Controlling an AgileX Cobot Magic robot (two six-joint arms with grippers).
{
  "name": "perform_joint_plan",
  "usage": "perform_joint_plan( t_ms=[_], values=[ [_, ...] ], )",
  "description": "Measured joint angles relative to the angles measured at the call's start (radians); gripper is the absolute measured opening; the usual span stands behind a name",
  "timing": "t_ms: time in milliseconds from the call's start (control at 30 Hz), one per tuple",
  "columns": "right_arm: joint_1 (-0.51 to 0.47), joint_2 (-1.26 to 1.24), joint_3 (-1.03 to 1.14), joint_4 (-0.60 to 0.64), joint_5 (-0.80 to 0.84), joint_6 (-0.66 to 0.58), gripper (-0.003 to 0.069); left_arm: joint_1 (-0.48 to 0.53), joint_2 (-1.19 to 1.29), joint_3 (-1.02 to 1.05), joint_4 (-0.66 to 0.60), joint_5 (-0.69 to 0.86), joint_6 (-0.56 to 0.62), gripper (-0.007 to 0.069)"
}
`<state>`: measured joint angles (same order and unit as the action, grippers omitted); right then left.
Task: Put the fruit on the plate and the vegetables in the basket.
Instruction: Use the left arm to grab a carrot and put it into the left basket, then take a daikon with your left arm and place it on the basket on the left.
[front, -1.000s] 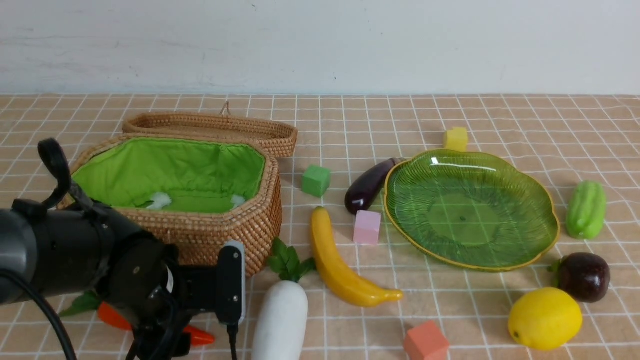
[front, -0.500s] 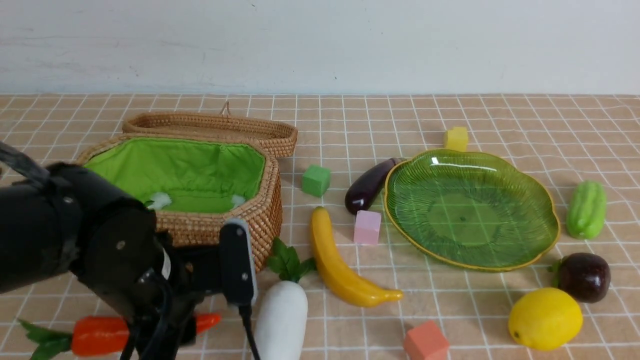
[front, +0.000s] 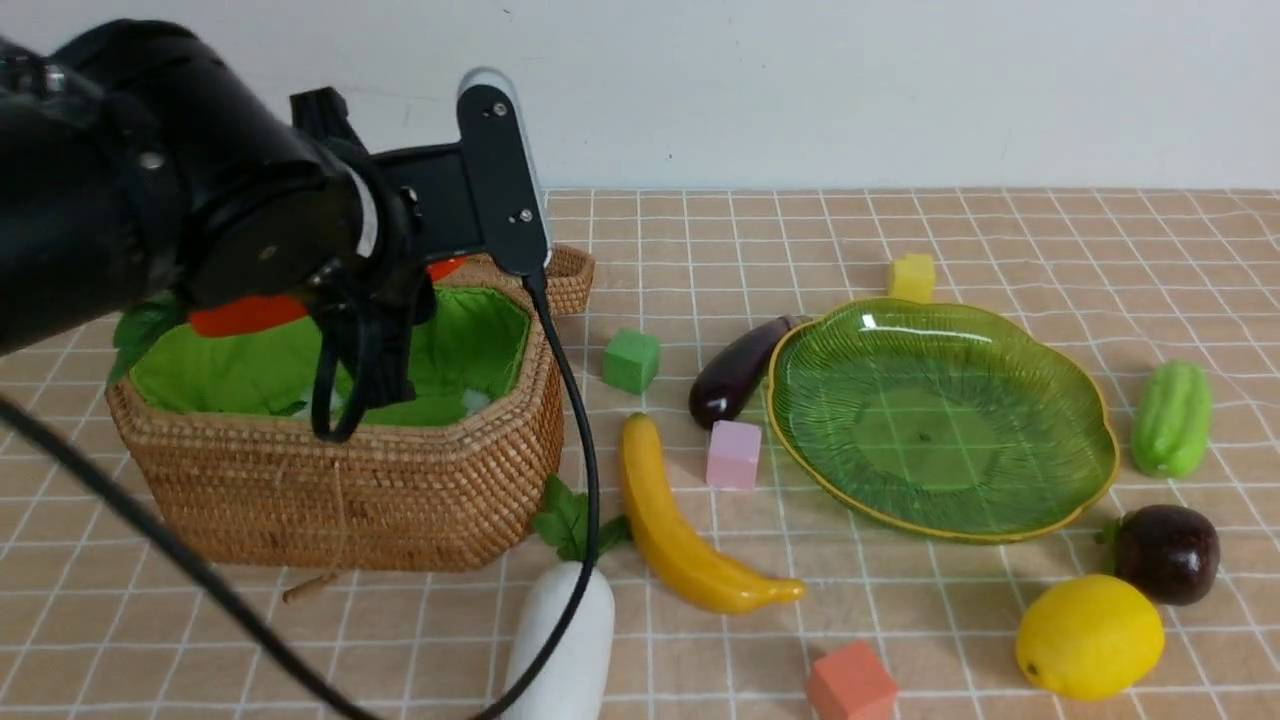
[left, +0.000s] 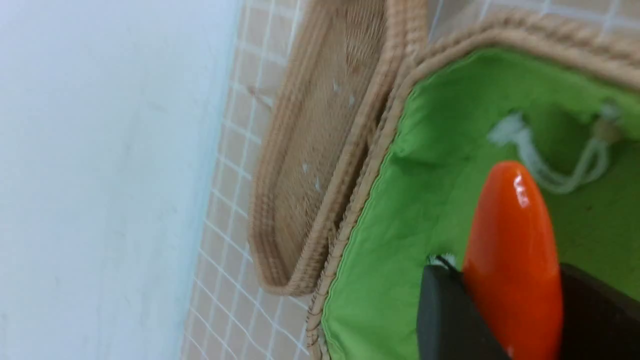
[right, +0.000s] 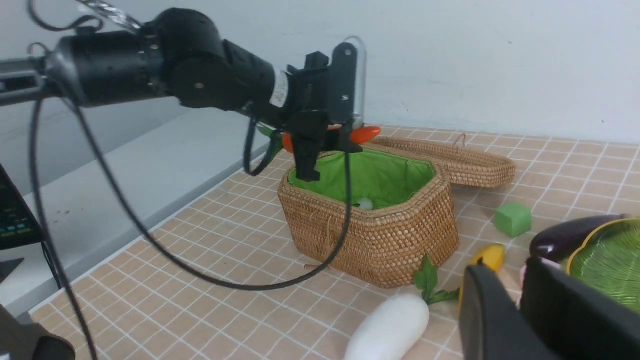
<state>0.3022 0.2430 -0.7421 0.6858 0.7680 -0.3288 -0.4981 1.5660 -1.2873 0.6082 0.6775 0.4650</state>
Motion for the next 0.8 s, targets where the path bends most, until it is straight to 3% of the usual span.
perform_joint_plan(
  t_ms=[300,367,500,533,567,633,733,800],
  values=[
    [0.001,0.000,0.000,0.006,0.032,0.000,0.0141,0.054,0.088,-0.045,0.021,-0.084,-0.012,0.0237],
    [0.001,0.000,0.000,0.006,0.032,0.000,0.0141,0.055,0.090,-0.047,0.021,-0.098,-0.029,0.0282],
    [0.001,0.001,0.000,0.006,0.032,0.013,0.0143,0.055,0.090,-0.048,0.021,-0.096,-0.114,0.0465],
    [0.001,0.001,0.000,0.006,0.033,0.018,0.0143,0.055,0.090,-0.048,0.021,-0.094,-0.150,0.0504],
    [0.001,0.001,0.000,0.006,0.035,0.022,0.0144,0.054,0.090,-0.049,0.015,-0.071,-0.248,0.0603],
    [0.001,0.001,0.000,0.006,0.042,0.022,0.0145,0.042,0.086,-0.049,0.000,-0.022,-0.380,0.0650],
    [0.001,0.001,-0.003,0.006,0.067,0.023,0.0146,0.003,0.069,-0.049,-0.047,0.070,-0.536,0.0644],
    [0.001,0.002,-0.013,-0.001,0.121,0.036,0.0148,-0.067,0.038,-0.049,-0.149,0.201,-0.726,0.0570]
  ],
)
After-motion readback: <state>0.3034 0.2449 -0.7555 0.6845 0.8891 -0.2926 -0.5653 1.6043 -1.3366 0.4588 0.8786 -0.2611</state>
